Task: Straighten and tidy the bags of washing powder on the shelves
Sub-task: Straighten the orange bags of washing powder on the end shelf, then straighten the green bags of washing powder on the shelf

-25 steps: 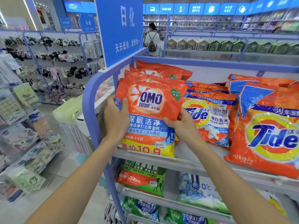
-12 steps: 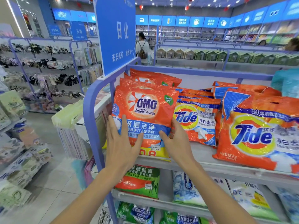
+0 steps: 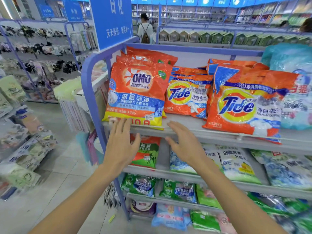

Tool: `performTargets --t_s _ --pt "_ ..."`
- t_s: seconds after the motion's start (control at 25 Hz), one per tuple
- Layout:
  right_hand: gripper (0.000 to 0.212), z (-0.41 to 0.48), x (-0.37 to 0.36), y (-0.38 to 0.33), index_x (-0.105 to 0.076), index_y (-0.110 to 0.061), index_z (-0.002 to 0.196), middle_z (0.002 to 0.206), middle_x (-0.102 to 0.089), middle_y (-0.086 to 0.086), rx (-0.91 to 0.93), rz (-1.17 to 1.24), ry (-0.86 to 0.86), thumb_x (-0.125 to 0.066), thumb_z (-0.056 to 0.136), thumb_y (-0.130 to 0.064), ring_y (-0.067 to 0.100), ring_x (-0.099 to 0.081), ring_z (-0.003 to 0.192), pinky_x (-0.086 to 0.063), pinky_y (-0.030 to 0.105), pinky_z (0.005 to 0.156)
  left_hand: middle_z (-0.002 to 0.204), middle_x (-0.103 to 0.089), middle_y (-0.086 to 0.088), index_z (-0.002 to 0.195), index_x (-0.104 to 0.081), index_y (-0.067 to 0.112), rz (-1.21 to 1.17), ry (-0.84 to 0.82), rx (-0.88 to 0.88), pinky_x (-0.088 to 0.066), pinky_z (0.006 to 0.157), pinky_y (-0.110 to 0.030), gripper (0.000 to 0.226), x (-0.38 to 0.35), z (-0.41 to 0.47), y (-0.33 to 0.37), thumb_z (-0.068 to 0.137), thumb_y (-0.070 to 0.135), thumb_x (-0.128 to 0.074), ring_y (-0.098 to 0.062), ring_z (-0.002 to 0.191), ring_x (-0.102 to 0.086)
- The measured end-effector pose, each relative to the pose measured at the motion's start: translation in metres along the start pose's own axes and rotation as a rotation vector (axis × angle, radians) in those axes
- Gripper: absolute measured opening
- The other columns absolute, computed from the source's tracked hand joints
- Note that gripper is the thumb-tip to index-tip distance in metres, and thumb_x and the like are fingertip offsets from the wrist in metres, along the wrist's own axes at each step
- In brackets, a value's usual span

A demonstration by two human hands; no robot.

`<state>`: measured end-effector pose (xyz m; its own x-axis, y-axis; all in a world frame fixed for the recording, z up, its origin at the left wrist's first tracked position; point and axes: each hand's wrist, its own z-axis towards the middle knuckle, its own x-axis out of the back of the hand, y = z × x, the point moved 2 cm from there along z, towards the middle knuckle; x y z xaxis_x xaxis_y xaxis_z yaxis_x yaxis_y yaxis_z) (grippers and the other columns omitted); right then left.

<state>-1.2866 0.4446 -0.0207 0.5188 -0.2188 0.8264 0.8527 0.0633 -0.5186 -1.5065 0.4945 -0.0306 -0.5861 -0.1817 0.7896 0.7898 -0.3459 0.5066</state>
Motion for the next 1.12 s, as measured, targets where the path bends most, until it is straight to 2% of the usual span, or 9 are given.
performTargets --t_s 0.08,0.24,0.4,0.52,0.8,0.96,1.12 --pt "0.057 -0.028 0.006 0.010 -0.037 -0.026 0.156 0.164 -0.031 -0.008 -0.004 -0.012 -0.027 -0.054 0.103 -0.039 0.012 -0.023 0.153 -0.021 0.034 0.124 0.164 -0.032 -0.008 0.158 -0.031 0.010 0.047 -0.046 -0.017 -0.017 0.127 -0.041 0.065 -0.008 -0.029 0.013 0.102 0.036 -0.053 -0.027 0.153 -0.022" --pt "0.059 -0.095 0.016 0.044 -0.036 -0.025 0.156 0.163 -0.032 -0.006 -0.049 0.028 -0.087 -0.053 0.103 -0.042 0.016 -0.028 0.151 -0.026 0.037 0.123 0.161 -0.038 -0.010 0.156 -0.036 0.009 0.096 -0.143 -0.040 -0.013 0.125 -0.034 0.062 -0.036 -0.091 0.053 0.102 0.034 -0.054 -0.028 0.150 -0.028" --pt "0.063 -0.157 0.024 0.095 -0.032 -0.021 0.158 0.165 -0.030 -0.001 -0.133 -0.016 -0.148 -0.052 0.103 -0.045 0.018 -0.024 0.153 -0.022 0.037 0.124 0.155 -0.047 -0.008 0.152 -0.044 0.012 0.075 -0.272 -0.060 -0.024 0.122 -0.037 0.059 -0.074 -0.141 0.093 0.101 0.038 -0.054 -0.026 0.145 -0.037" --pt "0.065 -0.188 0.034 0.136 -0.035 -0.019 0.157 0.164 -0.033 0.000 -0.221 0.003 -0.135 -0.053 0.101 -0.048 0.019 -0.026 0.152 -0.026 0.039 0.123 0.153 -0.049 -0.008 0.150 -0.046 0.010 0.097 -0.349 -0.081 -0.025 0.121 -0.039 0.057 -0.101 -0.167 0.123 0.102 0.037 -0.055 -0.028 0.145 -0.037" --pt "0.064 -0.227 0.051 0.215 -0.037 -0.018 0.155 0.162 -0.037 0.002 -0.395 -0.007 -0.108 -0.055 0.101 -0.047 0.020 -0.031 0.150 -0.030 0.037 0.118 0.158 -0.043 -0.006 0.154 -0.040 0.013 0.108 -0.459 -0.116 -0.028 0.122 -0.043 0.061 -0.173 -0.169 0.164 0.102 0.044 -0.050 -0.027 0.149 -0.032" --pt "0.060 -0.233 0.052 0.254 -0.044 -0.019 0.151 0.156 -0.046 0.001 -0.464 -0.025 -0.050 -0.057 0.099 -0.047 0.021 -0.040 0.144 -0.038 0.038 0.112 0.156 -0.046 -0.006 0.152 -0.044 0.013 0.019 -0.500 -0.166 -0.030 0.120 -0.039 0.058 -0.222 -0.158 0.194 0.102 0.043 -0.051 -0.025 0.146 -0.036" --pt "0.061 -0.237 0.058 0.310 -0.043 -0.019 0.151 0.155 -0.047 0.001 -0.560 -0.033 -0.006 -0.056 0.100 -0.048 0.023 -0.041 0.143 -0.041 0.041 0.109 0.157 -0.043 -0.005 0.153 -0.041 0.017 -0.079 -0.565 -0.155 -0.032 0.119 -0.042 0.058 -0.281 -0.153 0.224 0.103 0.043 -0.049 -0.025 0.147 -0.034"
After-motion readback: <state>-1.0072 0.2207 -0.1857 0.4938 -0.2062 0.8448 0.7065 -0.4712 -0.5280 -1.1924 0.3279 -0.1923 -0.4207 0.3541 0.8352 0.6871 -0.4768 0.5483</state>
